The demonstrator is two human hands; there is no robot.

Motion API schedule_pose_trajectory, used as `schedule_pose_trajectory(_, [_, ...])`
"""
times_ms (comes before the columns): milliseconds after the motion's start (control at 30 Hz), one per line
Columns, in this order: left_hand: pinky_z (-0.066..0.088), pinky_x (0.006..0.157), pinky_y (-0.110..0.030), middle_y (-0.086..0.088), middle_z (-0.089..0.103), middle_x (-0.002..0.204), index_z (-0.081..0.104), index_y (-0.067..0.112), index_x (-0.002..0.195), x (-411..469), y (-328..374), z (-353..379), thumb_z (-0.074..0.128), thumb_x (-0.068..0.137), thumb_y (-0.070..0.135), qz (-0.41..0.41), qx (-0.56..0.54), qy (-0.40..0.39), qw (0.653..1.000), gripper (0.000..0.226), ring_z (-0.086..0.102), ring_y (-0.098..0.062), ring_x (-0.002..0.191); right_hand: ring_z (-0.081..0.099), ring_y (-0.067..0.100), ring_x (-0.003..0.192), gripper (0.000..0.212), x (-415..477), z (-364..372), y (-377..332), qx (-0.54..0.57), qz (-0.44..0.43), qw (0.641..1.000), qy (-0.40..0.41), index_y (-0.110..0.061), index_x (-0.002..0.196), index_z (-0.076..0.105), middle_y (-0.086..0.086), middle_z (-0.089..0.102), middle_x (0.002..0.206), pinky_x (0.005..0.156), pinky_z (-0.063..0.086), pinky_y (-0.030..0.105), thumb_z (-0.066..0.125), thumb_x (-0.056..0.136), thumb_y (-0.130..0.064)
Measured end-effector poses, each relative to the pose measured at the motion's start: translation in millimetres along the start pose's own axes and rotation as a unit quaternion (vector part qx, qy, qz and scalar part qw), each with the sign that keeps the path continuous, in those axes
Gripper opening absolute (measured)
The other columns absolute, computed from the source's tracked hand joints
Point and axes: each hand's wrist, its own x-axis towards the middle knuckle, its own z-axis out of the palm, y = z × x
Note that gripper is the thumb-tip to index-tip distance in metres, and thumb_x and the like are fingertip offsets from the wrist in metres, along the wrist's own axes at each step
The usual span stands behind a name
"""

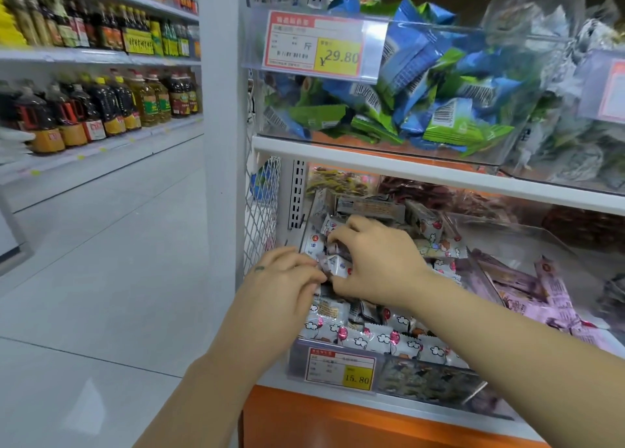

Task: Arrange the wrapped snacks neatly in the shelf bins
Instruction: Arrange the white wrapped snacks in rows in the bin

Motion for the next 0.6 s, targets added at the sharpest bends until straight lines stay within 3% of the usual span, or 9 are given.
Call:
schedule_pose_trajectory(100, [0.033,0.093,-0.027,0.007,0.068,0.102,0.073,0.021,0.095,1,1,-1,0.056,0.084,0.019,0.002,0.003,-0.001,1.000,0.021,0.049,-0.016,0.114,0.055,0.012,0.101,0.054,-19,-11,4,0.088,0.019,0.993,0.082,-0.030,0.123,0.051,-0.009,0.053,0.115,0.070,0.048,0.026,0.061,0.074,-0.048])
schedule_pose_trajectory(200, [0.031,0.096,-0.029,0.006,0.067,0.106,0.073,0.021,0.098,1,3,-3,0.062,0.086,0.012,-0.007,-0.001,-0.010,1.000,0.019,0.049,-0.019,0.117,0.051,0.007,0.103,0.054,-46,-18,13,0.155,0.019,0.975,0.156,-0.028,0.123,0.052,-0.011,0.054,0.114,0.078,0.042,0.019,0.058,0.071,-0.043])
schedule_pose_trajectory(333, [0.030,0.095,-0.025,0.008,0.067,0.106,0.073,0.021,0.099,1,5,-4,0.062,0.086,0.011,0.004,-0.007,-0.010,1.000,0.020,0.046,-0.011,0.111,0.047,0.008,0.106,0.056,-81,-22,36,0.169,0.047,0.972,0.157,-0.031,0.125,0.050,-0.010,0.051,0.113,0.086,0.034,0.015,0.052,0.070,-0.041])
schedule_pose_trajectory(433, [0.034,0.092,-0.027,0.007,0.067,0.103,0.073,0.020,0.097,2,7,-2,0.064,0.084,0.009,0.015,-0.006,-0.010,1.000,0.019,0.048,-0.012,0.109,0.046,0.004,0.099,0.045,-102,-20,57,0.172,0.074,0.971,0.148,-0.029,0.114,0.060,-0.010,0.047,0.105,0.085,0.032,0.006,0.057,0.070,-0.039])
schedule_pose_trajectory(500, [0.033,0.094,-0.028,0.006,0.067,0.104,0.073,0.019,0.098,3,9,-1,0.065,0.084,0.009,0.016,0.000,-0.017,1.000,0.020,0.049,-0.015,0.111,0.047,-0.004,0.097,0.031,-114,-19,66,0.209,0.104,0.956,0.178,-0.025,0.099,0.063,-0.011,0.046,0.100,0.086,0.031,0.001,0.072,0.069,-0.023])
schedule_pose_trajectory(600, [0.030,0.095,-0.027,0.007,0.066,0.106,0.073,0.020,0.099,5,14,2,0.064,0.084,0.009,0.014,-0.005,-0.019,1.000,0.021,0.045,-0.011,0.113,0.047,-0.008,0.096,0.041,-125,-19,70,0.259,0.168,0.913,0.268,-0.023,0.089,0.058,0.000,0.049,0.098,0.083,0.034,0.002,0.078,0.065,0.003])
